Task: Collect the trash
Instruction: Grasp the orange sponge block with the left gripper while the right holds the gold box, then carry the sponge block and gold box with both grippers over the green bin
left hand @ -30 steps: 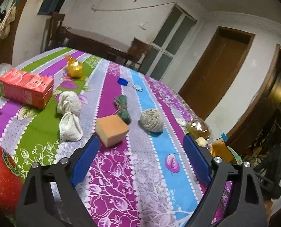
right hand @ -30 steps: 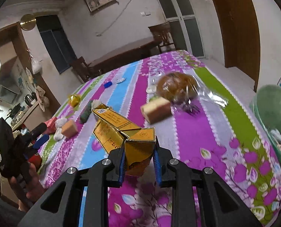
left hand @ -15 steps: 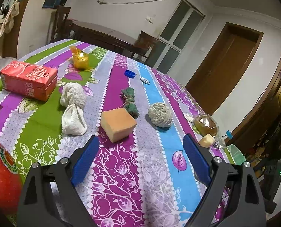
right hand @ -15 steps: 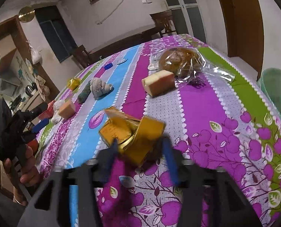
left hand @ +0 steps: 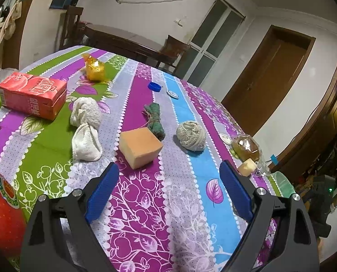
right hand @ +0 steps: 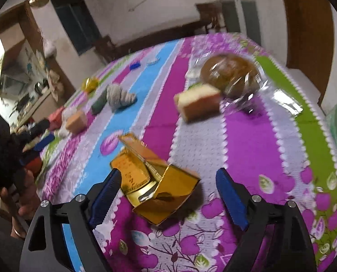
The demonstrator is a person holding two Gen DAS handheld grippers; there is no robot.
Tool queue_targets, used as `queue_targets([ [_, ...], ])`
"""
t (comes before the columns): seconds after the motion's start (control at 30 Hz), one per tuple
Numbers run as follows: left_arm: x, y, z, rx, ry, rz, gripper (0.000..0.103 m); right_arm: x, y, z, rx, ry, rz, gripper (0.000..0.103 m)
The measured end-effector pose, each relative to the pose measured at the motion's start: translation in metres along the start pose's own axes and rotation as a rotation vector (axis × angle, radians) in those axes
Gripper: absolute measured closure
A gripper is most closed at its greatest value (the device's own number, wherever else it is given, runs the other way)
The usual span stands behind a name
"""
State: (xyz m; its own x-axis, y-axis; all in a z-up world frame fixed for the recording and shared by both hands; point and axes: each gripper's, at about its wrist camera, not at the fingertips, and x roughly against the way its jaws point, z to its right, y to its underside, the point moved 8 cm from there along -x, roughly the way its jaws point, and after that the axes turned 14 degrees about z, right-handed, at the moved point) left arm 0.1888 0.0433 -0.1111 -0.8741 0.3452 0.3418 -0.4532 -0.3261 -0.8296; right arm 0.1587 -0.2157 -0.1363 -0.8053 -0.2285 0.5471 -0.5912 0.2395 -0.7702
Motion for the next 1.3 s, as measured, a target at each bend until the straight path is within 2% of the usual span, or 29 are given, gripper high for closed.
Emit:
queue_targets([
  [0.07,-0.004,0.002,0.003,-0.022,-0.018,-0.018,0.016,-0.003,0.002,-0.007,0.040,-0.007,-0.007,0.052],
  [0.23,-0.021,0.004,0.012,-0.103,-0.111,-0.042,0.016,0.006,0.008,-0.019,0.051,-0.036,0.045,0.062],
  [0.3,-0.030,0.005,0.007,-0.100,-0.176,-0.054,0.016,0.011,0.011,-0.018,0.019,-0.039,0.071,0.064],
  [0.4,-0.044,0.005,-0.003,-0.058,-0.228,-0.094,0.016,0.022,0.013,-0.011,-0.027,-0.039,0.099,0.069],
  [0.5,-0.059,0.007,-0.011,-0.045,-0.292,-0.137,0.019,0.031,0.015,-0.006,-0.039,-0.020,0.119,0.070],
  [0.53,-0.063,0.008,-0.012,-0.049,-0.301,-0.152,0.023,0.034,0.016,-0.005,-0.045,-0.018,0.125,0.070],
  [0.6,-0.069,0.010,-0.013,-0.090,-0.337,-0.168,0.045,0.038,0.017,-0.002,-0.054,-0.018,0.132,0.070],
  [0.63,-0.071,0.011,-0.013,-0.108,-0.342,-0.176,0.052,0.040,0.017,-0.001,-0.057,-0.015,0.140,0.070],
  [0.7,-0.071,0.012,-0.013,-0.120,-0.348,-0.176,0.059,0.044,0.018,-0.002,-0.063,-0.018,0.150,0.070],
  [0.83,-0.063,0.014,-0.011,-0.132,-0.352,-0.170,0.062,0.050,0.020,-0.006,-0.056,-0.017,0.160,0.070],
  [1.03,-0.033,0.018,0.019,-0.285,-0.395,-0.096,0.063,0.055,0.019,-0.006,-0.035,0.007,0.179,0.070],
  [1.3,-0.014,0.017,0.063,-0.466,-0.407,0.011,0.063,0.069,0.019,-0.010,0.001,0.044,0.206,0.070],
])
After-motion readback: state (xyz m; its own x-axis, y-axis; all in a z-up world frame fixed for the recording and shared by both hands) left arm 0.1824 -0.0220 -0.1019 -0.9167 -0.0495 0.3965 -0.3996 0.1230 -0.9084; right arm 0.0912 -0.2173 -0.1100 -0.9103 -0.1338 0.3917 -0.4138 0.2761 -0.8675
